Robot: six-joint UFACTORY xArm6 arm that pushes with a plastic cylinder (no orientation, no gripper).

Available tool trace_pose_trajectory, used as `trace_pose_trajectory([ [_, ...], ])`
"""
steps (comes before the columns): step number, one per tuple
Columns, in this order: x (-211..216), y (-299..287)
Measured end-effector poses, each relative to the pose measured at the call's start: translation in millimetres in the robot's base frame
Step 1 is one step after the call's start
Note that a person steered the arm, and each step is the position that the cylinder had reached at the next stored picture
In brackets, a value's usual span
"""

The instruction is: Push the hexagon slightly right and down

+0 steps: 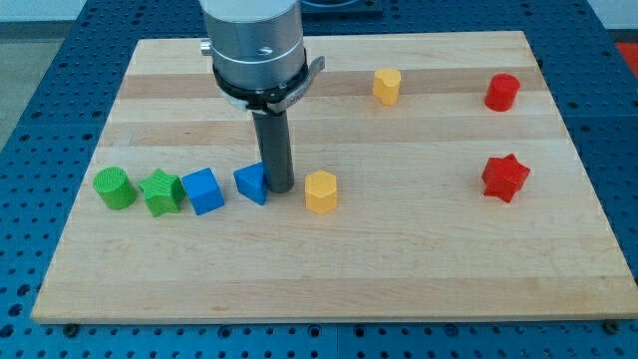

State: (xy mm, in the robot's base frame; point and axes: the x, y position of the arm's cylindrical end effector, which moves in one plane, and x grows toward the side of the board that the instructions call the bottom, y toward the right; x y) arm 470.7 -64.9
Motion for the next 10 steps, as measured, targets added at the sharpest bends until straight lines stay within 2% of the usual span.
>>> trace_pose_trajectory([
  [2, 0, -17],
  [5, 0, 43],
  [10, 0, 42],
])
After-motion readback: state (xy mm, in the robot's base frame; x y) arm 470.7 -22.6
